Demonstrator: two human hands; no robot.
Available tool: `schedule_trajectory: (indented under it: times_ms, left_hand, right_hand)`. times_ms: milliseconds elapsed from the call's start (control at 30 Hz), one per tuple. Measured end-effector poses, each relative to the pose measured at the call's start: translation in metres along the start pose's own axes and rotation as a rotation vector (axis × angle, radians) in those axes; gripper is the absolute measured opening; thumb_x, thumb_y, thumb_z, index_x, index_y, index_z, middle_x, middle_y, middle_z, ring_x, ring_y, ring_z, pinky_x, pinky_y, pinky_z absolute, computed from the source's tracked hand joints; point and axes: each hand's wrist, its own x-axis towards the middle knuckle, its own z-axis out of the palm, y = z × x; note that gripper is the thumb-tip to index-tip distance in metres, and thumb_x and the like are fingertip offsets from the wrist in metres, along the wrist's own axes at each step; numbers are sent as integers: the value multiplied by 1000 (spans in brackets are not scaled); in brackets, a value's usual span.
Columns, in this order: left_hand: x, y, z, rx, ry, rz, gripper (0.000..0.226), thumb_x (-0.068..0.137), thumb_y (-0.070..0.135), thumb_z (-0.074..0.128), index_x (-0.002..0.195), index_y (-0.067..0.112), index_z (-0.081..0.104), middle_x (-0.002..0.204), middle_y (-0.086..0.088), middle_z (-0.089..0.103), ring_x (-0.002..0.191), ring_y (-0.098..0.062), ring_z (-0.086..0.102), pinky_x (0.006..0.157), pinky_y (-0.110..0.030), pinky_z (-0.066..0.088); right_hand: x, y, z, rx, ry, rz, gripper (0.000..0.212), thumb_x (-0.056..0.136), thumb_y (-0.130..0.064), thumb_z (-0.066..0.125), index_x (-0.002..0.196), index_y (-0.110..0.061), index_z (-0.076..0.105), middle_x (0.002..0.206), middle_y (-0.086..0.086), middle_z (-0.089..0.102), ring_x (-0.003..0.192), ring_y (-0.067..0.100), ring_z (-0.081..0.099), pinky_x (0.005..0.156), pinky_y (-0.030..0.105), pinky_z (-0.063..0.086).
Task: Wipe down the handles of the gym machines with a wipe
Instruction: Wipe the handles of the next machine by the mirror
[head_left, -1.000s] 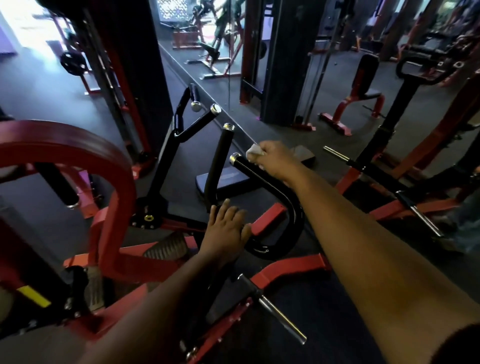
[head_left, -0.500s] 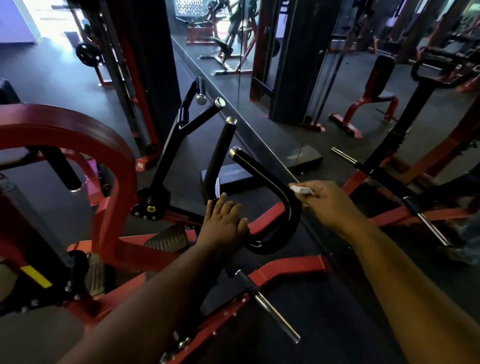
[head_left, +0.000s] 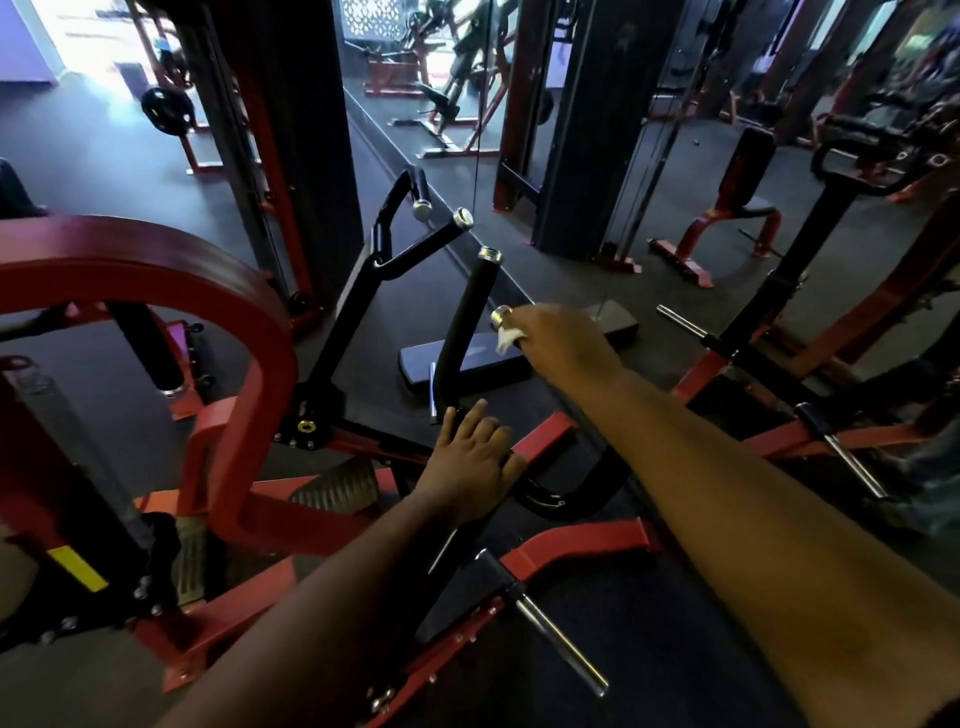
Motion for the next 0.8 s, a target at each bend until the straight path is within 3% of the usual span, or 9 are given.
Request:
schedule_trajectory:
  times_ms: [100, 200, 333, 400, 467, 533, 667, 800]
  left_hand:
    - [1, -4, -2, -7, -16, 37, 56, 108, 55, 26, 149, 22, 43, 159, 1, 36, 159, -19, -4, 126, -54, -9]
    - [0, -10, -6, -26, -62, 72, 58, 107, 57, 24, 150, 22, 42, 161, 1, 33, 159, -19, -7, 125, -54, -14]
    - [2, -12, -10, -5, -107, 106, 64, 106, 59, 17, 153, 21, 38, 164, -3, 29, 159, -21, -10, 123, -55, -17]
    - [3, -13, -10, 14, -111, 117, 65, 106, 60, 16, 150, 20, 40, 163, -5, 31, 159, -23, -6, 123, -56, -16]
    - [4, -13, -11, 41, -109, 128, 64, 105, 61, 15, 147, 21, 43, 161, -6, 35, 159, -23, 1, 124, -56, -13]
    - [4, -13, -14, 57, -125, 133, 65, 105, 62, 14, 146, 21, 43, 161, -6, 35, 159, -23, 3, 125, -56, -12]
    - [5, -15, -15, 52, -150, 131, 67, 104, 63, 14, 151, 23, 40, 164, -4, 30, 159, -22, 0, 125, -55, -14]
    - [6, -17, -12, 36, -141, 142, 67, 104, 64, 13, 152, 24, 39, 163, -4, 30, 159, -22, -1, 124, -57, -13]
  right_hand:
    - [-28, 9, -10, -28, -51, -25, 31, 101, -12, 55, 129, -14, 67, 124, 15, 69, 112, 30, 66, 94, 36, 48]
    - [-57, 22, -26, -59, -113, -23, 37, 93, -6, 64, 129, -16, 69, 139, 9, 63, 127, 26, 61, 108, 35, 43]
    - [-87, 32, -47, -188, -193, -45, 35, 90, -23, 67, 125, -20, 72, 131, 4, 69, 119, 28, 66, 101, 44, 51]
    - [-82, 30, -50, -220, -77, -65, 36, 91, -33, 61, 124, -22, 72, 118, 7, 74, 107, 29, 70, 91, 46, 57]
    - [-59, 21, -42, -197, 76, -46, 33, 95, -29, 63, 125, -19, 71, 120, 10, 73, 112, 30, 69, 91, 48, 57]
    - [-27, 8, -25, -208, 121, -26, 35, 97, -25, 56, 128, -16, 69, 134, 10, 66, 129, 29, 59, 101, 48, 49]
    - [5, -13, 5, -204, -68, -37, 45, 103, -6, 43, 147, -14, 52, 156, 11, 46, 147, 27, 39, 117, 37, 32]
    - [-20, 5, -2, -145, -110, -78, 47, 98, 0, 52, 143, -14, 56, 156, 9, 45, 144, 24, 43, 115, 36, 36]
